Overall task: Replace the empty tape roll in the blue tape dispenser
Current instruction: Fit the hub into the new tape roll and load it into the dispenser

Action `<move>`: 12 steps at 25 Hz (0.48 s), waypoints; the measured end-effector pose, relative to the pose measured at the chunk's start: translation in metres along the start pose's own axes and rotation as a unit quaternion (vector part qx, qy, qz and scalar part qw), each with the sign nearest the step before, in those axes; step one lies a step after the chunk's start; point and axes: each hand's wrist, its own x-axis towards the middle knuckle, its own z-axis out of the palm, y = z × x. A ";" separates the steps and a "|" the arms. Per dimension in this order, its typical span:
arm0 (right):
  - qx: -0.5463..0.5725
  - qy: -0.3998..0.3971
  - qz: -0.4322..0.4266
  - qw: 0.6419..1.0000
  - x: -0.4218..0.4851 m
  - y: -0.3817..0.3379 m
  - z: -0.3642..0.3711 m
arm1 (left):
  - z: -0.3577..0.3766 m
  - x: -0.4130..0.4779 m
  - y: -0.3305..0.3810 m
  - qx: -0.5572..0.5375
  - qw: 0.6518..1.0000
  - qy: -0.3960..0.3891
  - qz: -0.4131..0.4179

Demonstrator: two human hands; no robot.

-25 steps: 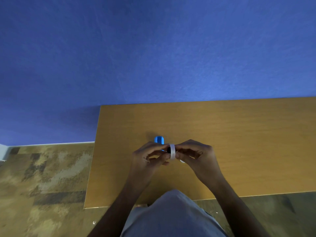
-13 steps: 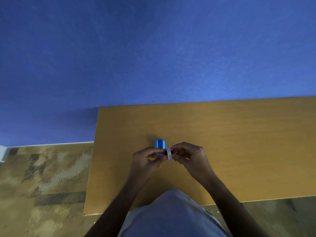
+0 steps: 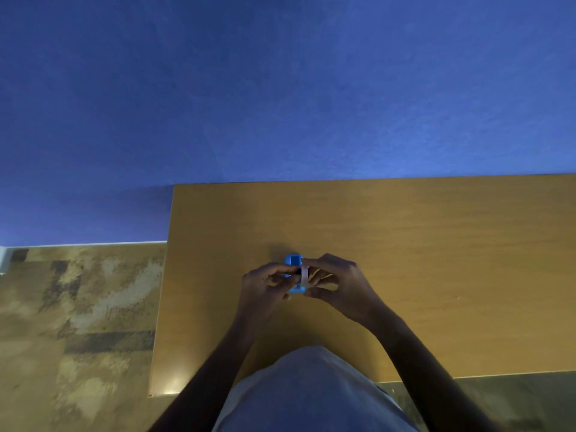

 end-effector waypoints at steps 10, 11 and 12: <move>-0.033 0.020 0.011 0.999 0.047 0.051 0.016 | 0.002 0.051 -0.021 0.021 0.998 0.000 -0.058; -0.037 0.023 0.018 0.999 0.052 0.054 0.019 | 0.002 0.056 -0.024 0.026 0.998 -0.003 -0.061; -0.039 0.023 0.025 0.999 0.056 0.056 0.022 | 0.002 0.060 -0.027 0.033 0.997 -0.005 -0.064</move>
